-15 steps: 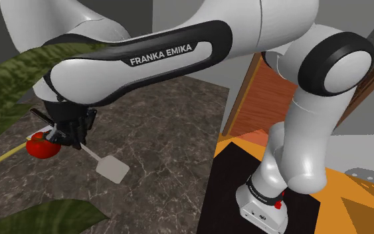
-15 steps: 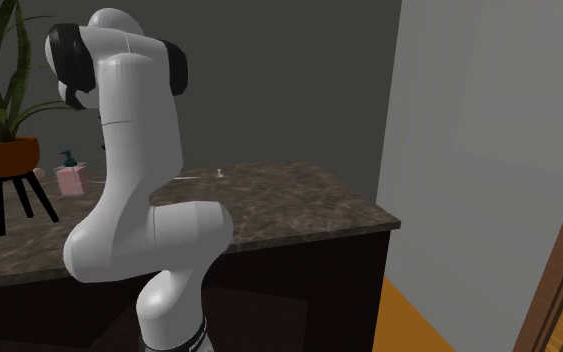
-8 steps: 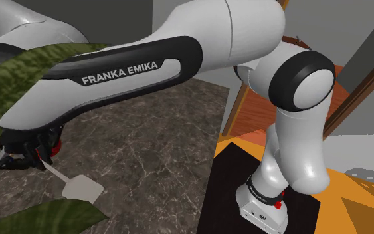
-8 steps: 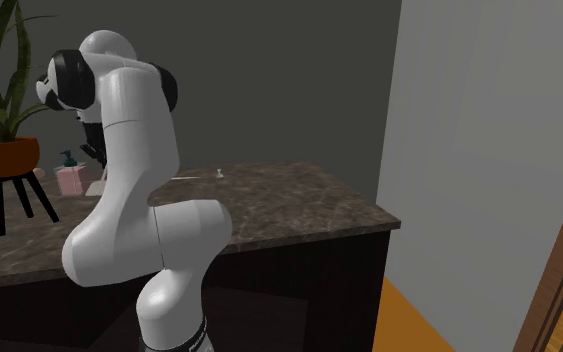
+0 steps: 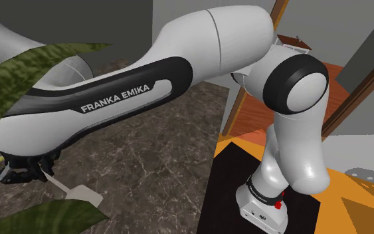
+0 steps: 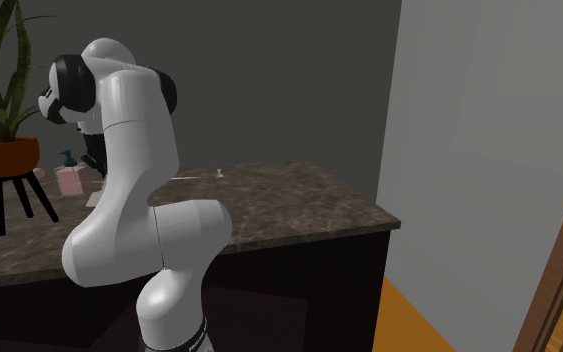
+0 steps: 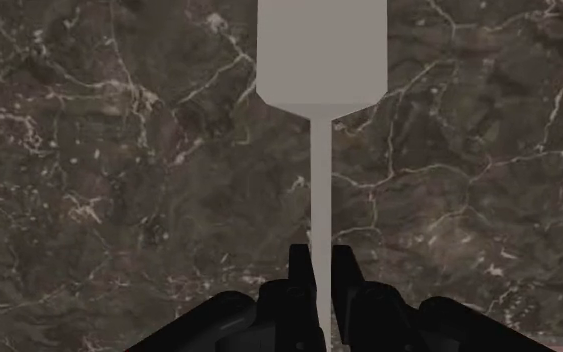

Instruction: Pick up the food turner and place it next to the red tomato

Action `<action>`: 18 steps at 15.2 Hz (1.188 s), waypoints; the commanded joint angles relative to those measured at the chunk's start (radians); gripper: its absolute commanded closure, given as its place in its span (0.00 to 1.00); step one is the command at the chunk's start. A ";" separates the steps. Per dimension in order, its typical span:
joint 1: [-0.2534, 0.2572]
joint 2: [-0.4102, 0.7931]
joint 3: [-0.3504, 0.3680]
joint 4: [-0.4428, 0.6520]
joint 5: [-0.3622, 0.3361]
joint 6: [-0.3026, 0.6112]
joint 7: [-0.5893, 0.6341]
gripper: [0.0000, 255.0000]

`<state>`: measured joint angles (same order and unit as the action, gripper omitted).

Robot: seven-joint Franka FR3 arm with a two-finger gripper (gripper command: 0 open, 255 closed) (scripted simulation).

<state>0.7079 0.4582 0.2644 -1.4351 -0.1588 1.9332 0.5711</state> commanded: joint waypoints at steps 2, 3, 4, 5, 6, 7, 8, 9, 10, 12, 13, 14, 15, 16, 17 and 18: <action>-0.002 0.005 -0.001 -0.034 -0.003 0.038 0.003 1.00; -0.002 0.007 -0.002 -0.043 -0.004 0.050 0.005 1.00; -0.002 0.010 -0.003 -0.052 -0.005 0.062 0.006 1.00; -0.002 0.014 -0.003 -0.060 -0.007 0.074 0.007 1.00; -0.002 0.017 -0.004 -0.069 -0.008 0.085 0.008 1.00; -0.002 0.021 -0.005 -0.077 -0.009 0.097 0.009 1.00; -0.002 0.024 -0.006 -0.085 -0.011 0.109 0.011 1.00; -0.002 0.028 -0.006 -0.092 -0.012 0.120 0.012 1.00; -0.002 0.033 -0.007 -0.099 -0.014 0.131 0.013 1.00; -0.001 0.042 -0.009 -0.113 -0.017 0.153 0.016 1.00; -0.001 0.046 -0.010 -0.120 -0.019 0.164 0.018 1.00; -0.001 0.051 -0.011 -0.126 -0.021 0.175 0.019 1.00; -0.001 0.057 -0.012 -0.132 -0.023 0.186 0.021 1.00; 0.000 0.063 -0.013 -0.139 -0.025 0.200 0.022 1.00; 0.000 0.063 -0.013 -0.139 -0.025 0.200 0.022 1.00; 0.000 0.063 -0.013 -0.139 -0.025 0.200 0.022 1.00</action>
<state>0.7076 0.5189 0.2518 -1.5736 -0.1834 2.1298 0.5932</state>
